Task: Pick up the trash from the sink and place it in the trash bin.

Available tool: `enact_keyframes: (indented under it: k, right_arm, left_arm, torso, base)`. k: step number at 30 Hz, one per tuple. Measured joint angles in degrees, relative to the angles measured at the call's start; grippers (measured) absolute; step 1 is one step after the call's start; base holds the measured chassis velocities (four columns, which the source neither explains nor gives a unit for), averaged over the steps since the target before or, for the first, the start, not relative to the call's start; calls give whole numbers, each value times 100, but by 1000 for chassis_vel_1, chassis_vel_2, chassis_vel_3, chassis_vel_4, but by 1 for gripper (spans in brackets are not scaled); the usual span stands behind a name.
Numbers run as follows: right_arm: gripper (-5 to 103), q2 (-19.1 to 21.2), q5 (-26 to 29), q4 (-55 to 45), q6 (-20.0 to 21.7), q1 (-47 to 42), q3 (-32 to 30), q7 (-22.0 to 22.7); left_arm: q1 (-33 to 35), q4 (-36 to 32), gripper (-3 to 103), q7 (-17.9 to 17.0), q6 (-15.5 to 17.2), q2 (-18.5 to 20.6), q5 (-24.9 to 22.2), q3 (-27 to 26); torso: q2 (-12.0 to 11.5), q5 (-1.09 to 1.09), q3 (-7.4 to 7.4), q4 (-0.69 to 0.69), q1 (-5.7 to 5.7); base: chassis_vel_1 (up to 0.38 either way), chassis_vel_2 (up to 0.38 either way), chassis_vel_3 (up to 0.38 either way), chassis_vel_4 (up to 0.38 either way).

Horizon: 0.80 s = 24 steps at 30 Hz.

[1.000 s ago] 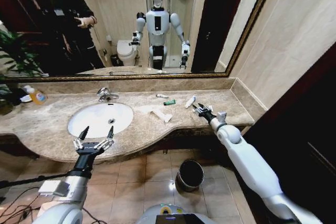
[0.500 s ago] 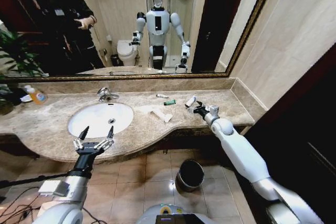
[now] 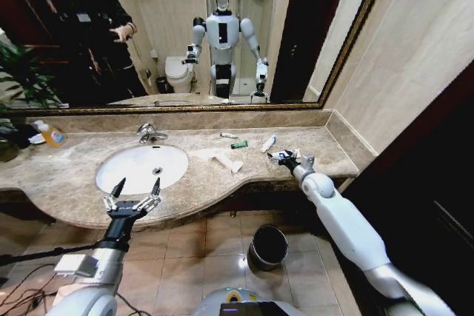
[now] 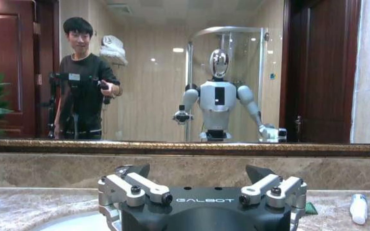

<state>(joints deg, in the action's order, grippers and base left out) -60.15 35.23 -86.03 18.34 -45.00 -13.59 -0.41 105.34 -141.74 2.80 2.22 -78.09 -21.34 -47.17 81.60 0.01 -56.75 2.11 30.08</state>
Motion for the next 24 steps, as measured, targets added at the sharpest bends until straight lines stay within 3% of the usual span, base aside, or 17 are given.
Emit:
enact_keyframes:
  k: [5, 9, 15, 17, 24]
  right_arm:
    - [83, -41, -42, 148, -56, 114, -2, 1]
    - [61, -56, -90, 221, -74, 158, 20, -2]
    - [44, -31, -118, 212, -79, 95, 30, -18]
    - [34, -31, -123, 210, -101, 73, 35, -36]
    - [25, -82, -143, 264, -198, 101, 74, -55]
  left_arm:
    - [0, 0, 100, 0, 0, 0, 0, 0]
    - [0, 0, 100, 0, 0, 0, 0, 0]
    - [0, 0, 100, 0, 0, 0, 0, 0]
    - [0, 0, 100, 0, 0, 0, 0, 0]
    - [0, 0, 100, 0, 0, 0, 0, 0]
  torso:
    - [0, -1, 0, 0, 0]
    - [0, -1, 0, 0, 0]
    - [0, -1, 0, 0, 0]
    - [0, -1, 0, 0, 0]
    - [1, -1, 0, 0, 0]
  base:
    - [0, 0, 0, 0]
    - [0, 0, 0, 0]
    - [0, 0, 0, 0]
    - [0, 0, 0, 0]
    - [0, 0, 0, 0]
